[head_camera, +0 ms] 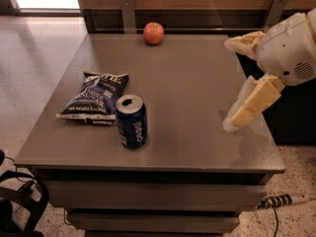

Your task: Move pepsi can near apple

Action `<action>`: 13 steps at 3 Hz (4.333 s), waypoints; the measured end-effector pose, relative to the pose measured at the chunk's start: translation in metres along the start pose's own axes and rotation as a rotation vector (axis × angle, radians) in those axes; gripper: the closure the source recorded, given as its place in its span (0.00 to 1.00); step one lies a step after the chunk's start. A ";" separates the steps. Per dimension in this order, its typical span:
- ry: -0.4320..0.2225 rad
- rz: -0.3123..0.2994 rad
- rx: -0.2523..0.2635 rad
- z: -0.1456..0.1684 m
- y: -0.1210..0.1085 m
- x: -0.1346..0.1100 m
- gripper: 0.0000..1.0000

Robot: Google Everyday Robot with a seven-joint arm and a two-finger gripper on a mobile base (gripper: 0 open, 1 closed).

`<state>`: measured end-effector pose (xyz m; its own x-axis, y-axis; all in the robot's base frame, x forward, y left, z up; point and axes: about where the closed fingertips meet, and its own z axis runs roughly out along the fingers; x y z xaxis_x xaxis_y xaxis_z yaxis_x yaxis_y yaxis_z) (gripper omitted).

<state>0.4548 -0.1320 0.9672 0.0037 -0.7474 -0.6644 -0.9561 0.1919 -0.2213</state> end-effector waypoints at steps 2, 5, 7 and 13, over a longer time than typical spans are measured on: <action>-0.281 -0.033 -0.055 0.062 0.008 -0.026 0.00; -0.579 -0.031 -0.131 0.133 0.038 -0.058 0.00; -0.613 0.028 -0.198 0.174 0.048 -0.057 0.00; -0.599 0.029 -0.232 0.177 0.040 -0.081 1.00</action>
Offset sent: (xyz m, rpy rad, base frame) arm 0.0271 0.0903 -0.0600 0.4387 -0.0665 0.1824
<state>0.4683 0.0488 0.8855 0.0758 -0.2460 -0.9663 -0.9966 0.0135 -0.0816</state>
